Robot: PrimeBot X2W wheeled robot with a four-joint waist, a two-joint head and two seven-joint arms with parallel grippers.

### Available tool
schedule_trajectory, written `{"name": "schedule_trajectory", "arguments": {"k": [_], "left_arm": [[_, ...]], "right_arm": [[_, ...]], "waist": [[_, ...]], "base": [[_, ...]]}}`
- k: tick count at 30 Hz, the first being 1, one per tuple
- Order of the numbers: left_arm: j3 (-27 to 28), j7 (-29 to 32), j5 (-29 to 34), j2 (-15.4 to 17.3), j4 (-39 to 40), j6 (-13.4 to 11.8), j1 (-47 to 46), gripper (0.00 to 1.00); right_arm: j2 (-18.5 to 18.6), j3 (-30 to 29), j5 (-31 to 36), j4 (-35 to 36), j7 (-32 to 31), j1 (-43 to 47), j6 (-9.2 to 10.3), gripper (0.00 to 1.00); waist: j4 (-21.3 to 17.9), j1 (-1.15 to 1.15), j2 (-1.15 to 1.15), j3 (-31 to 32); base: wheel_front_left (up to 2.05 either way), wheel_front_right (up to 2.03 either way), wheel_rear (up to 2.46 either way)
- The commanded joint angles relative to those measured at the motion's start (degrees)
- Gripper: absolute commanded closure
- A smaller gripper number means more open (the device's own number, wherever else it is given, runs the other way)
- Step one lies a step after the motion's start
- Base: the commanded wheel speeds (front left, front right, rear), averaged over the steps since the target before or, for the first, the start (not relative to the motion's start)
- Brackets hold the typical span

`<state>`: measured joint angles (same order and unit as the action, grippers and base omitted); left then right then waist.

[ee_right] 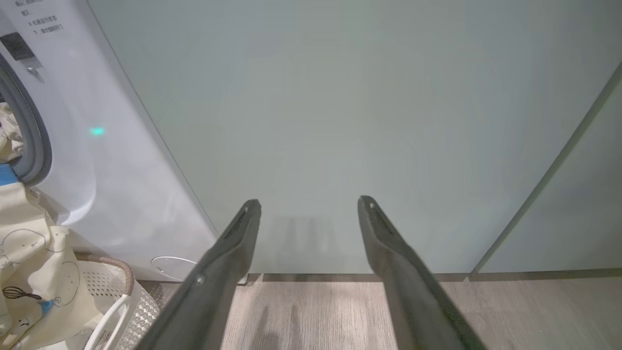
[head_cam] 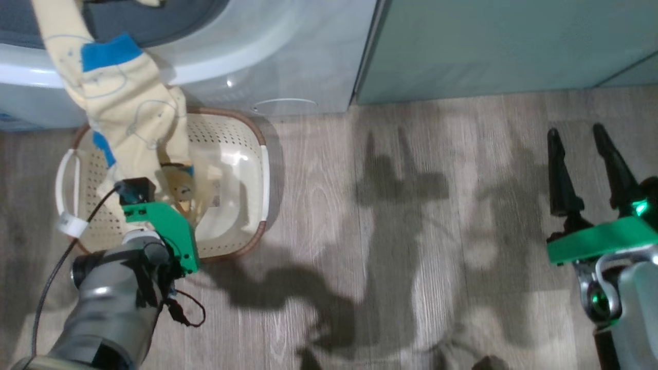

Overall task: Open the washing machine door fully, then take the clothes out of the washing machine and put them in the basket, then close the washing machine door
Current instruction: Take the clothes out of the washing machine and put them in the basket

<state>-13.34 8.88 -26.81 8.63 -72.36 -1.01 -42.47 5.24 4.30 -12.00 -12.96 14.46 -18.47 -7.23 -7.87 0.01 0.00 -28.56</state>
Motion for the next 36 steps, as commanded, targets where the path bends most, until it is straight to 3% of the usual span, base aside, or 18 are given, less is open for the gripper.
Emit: {"name": "schedule_trajectory", "arguments": {"k": [1, 8, 9, 10, 11, 19, 28, 31, 36], "left_arm": [[1.52, -0.89, -0.75, 2.95, -0.12, -0.19, -0.30, 1.00], [1.42, -3.53, -1.22, 3.32, -1.03, 0.67, -0.77, 1.00], [1.58, -3.95, -1.50, 3.27, -1.09, 1.01, -0.79, 0.77], [1.71, -4.61, -1.71, 3.26, -1.14, 1.18, -0.83, 0.44], [1.73, -5.29, -1.79, 3.26, -1.18, 1.31, -0.88, 0.00], [1.84, -12.61, -2.27, 3.77, -1.32, 3.29, -0.74, 0.00], [0.98, -23.02, -2.32, 5.31, 0.80, 7.68, 1.27, 0.00], [1.72, -23.79, -2.76, 6.31, 5.26, 8.21, 2.53, 0.00], [6.38, -23.86, -1.29, 7.73, 20.96, 8.44, 8.83, 0.00]], "right_arm": [[0.41, 1.13, 0.34, 1.94, 0.54, -0.76, -0.25, 0.00], [0.46, 0.71, 0.51, 2.20, 0.54, -1.39, -0.25, 0.00], [0.45, 0.58, 0.58, 2.24, 0.54, -1.38, -0.25, 0.00], [0.43, 0.41, 0.68, 2.27, 0.54, -1.37, -0.25, 0.00], [0.38, 0.24, 0.77, 2.27, 0.54, -1.34, -0.25, 0.00], [-0.16, 0.12, 0.86, 1.63, 0.54, -0.48, -0.25, 0.00], [-0.64, -0.18, 0.44, 0.57, 0.54, 2.55, -0.25, 0.00], [-0.75, -0.36, 0.28, 0.17, 0.54, 3.71, -0.25, 0.00], [-0.85, -0.89, 0.14, -0.18, 0.54, 5.69, -0.25, 0.00]], "waist": [[-0.70, -0.01, 0.00, -1.01], [-0.99, -0.01, 0.00, -1.78], [-0.92, -0.01, 0.00, -1.78], [-0.84, -0.01, 0.00, -1.72], [-0.74, -0.01, 0.00, -1.59], [-0.34, -0.01, 0.00, 1.25], [0.15, -0.01, 0.00, 7.10], [0.40, -0.01, 0.00, 9.08], [0.99, -0.01, 0.00, 12.58]], "base": [[0.00, 0.00, 0.00], [0.00, 0.00, 0.00], [0.00, 0.00, 0.00], [0.00, 0.00, 0.00], [0.00, 0.00, 0.00], [0.00, 0.00, 0.00], [0.00, 0.00, 0.00], [0.00, 0.00, 0.00], [0.00, 0.00, 0.00]]}}
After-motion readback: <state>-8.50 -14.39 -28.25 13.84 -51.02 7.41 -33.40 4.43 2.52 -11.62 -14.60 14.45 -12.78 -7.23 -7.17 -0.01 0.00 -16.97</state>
